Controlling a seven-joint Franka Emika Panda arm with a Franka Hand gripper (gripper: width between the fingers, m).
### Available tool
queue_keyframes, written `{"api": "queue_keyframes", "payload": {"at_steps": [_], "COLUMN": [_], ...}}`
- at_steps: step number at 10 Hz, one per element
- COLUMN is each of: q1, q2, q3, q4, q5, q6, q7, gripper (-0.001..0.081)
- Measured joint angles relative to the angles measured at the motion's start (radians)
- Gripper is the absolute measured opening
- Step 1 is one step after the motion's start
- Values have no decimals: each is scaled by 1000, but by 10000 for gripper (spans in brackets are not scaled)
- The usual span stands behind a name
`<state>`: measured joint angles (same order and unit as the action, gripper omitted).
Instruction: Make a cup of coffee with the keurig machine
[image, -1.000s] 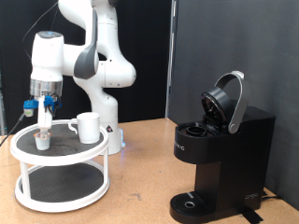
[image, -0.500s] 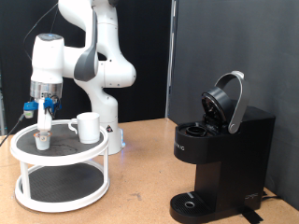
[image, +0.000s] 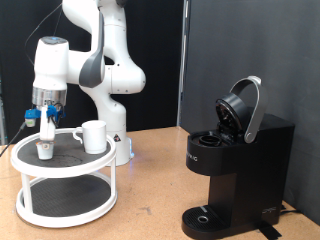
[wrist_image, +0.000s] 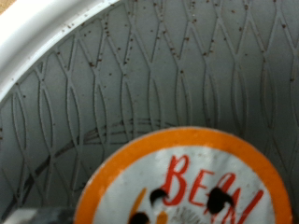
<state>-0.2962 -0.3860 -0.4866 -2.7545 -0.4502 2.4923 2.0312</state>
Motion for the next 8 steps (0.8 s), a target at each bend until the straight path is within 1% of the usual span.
{"api": "queue_keyframes", "payload": {"at_steps": [3, 5, 8], "q1": [0, 9, 23], "q2": [-1, -24, -100], "q3": [0, 0, 5], "q4": [4, 34, 96], "q5": [9, 78, 160], "q6": [-11, -97, -252], "q7": [-1, -34, -89], "gripper": [370, 370, 370]}}
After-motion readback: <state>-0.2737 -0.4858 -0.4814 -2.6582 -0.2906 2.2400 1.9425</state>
